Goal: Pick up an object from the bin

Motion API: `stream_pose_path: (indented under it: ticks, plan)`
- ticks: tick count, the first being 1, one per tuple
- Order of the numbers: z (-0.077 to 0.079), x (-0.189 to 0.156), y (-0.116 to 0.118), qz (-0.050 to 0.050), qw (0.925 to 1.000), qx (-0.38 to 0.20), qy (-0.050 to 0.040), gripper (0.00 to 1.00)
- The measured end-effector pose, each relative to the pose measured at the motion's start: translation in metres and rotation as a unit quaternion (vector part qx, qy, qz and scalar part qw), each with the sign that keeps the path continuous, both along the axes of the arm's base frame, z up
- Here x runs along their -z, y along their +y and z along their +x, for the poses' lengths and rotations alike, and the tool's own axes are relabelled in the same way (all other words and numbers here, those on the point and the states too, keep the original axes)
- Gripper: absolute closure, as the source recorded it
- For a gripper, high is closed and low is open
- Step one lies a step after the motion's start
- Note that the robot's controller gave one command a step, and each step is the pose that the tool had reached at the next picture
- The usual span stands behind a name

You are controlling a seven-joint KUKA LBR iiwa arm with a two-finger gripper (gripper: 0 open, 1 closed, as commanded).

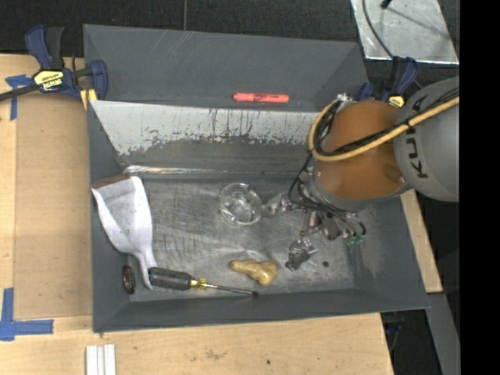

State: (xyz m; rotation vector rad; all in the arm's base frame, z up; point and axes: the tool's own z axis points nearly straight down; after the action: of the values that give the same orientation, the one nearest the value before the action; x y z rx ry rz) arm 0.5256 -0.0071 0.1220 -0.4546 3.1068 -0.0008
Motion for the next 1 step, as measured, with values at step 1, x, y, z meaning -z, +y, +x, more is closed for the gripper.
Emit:
stream_pose_path:
  ticks: [1]
  plan:
    - [-0.0055, 0.0086, 0.0188, -0.001, 0.9969, -0.079, -0.001, 0.0]
